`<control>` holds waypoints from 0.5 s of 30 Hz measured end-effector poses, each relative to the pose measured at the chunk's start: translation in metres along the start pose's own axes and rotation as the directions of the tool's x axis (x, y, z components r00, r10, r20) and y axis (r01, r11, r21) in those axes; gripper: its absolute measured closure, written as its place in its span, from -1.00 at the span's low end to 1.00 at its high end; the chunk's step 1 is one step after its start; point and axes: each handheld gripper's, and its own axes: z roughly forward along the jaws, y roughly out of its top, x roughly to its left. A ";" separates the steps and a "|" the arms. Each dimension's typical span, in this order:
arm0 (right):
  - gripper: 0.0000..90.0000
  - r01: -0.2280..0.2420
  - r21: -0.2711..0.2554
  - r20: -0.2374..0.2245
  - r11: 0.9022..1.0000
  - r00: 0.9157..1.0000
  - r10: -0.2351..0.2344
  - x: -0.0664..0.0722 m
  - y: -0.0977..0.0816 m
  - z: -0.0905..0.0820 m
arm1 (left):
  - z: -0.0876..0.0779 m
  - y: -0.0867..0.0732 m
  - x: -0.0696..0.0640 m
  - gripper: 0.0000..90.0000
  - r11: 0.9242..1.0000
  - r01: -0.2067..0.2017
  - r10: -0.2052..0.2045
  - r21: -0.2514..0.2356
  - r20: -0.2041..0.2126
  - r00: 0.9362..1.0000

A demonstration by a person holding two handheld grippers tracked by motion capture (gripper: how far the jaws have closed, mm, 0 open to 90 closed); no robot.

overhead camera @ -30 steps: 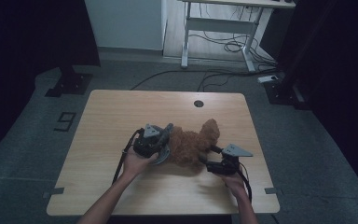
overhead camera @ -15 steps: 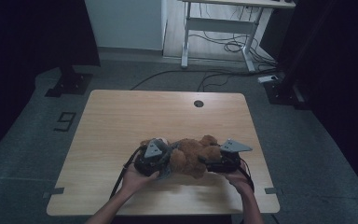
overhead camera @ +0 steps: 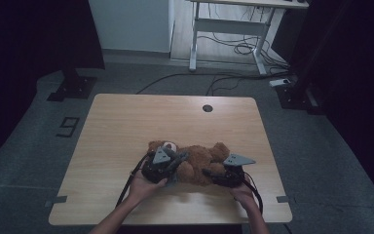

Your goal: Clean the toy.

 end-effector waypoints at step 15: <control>0.09 -0.061 -0.121 0.099 0.991 0.992 0.073 -0.024 0.004 0.009 | -0.004 0.058 0.011 0.74 0.996 0.041 -0.041 -0.074 0.004 0.999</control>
